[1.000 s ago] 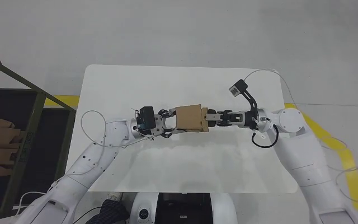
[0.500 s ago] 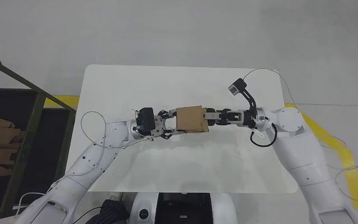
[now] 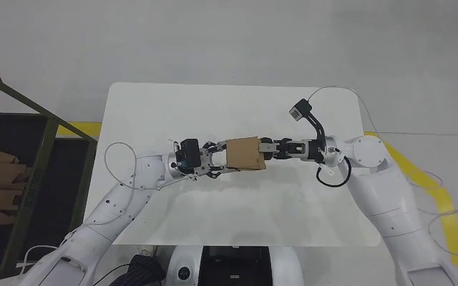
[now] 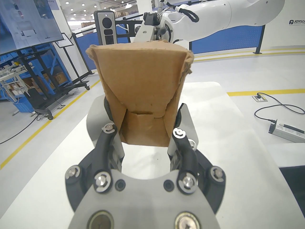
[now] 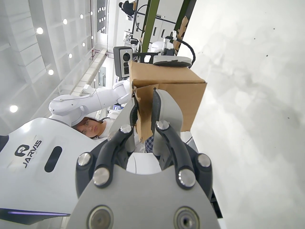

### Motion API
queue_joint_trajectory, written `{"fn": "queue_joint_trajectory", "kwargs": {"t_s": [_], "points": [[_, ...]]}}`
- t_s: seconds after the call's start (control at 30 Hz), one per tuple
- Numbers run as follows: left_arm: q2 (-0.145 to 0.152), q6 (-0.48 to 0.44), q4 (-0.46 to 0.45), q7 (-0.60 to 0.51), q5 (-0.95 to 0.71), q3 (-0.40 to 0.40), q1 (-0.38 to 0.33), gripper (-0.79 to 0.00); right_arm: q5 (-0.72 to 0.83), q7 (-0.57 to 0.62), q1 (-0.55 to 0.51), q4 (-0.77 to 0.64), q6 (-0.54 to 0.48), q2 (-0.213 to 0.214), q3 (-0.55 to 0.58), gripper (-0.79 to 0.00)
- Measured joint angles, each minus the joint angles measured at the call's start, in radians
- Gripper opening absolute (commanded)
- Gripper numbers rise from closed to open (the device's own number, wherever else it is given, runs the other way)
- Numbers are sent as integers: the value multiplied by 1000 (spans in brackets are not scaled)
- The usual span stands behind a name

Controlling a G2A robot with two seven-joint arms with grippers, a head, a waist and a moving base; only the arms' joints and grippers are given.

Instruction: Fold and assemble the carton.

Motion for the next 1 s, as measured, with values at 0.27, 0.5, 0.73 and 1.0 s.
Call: {"fn": "queue_joint_trajectory", "kwargs": {"t_s": [0.27,0.5,0.73,1.0], "points": [[0,-6,2,-9,-4,2,-1,-416,-22,-23,-1,-22,13,2,4,-610],[-1,-19,18,-14,-36,-1,-7,-409,-9,-3,-37,-51,-12,10,26,-557],[-3,-20,23,-22,-49,-2,-12,-406,-21,5,-60,-75,-10,18,42,-619],[-3,-17,24,-33,-51,-1,-12,-403,-39,-10,-64,-93,-5,20,43,-659]]}}
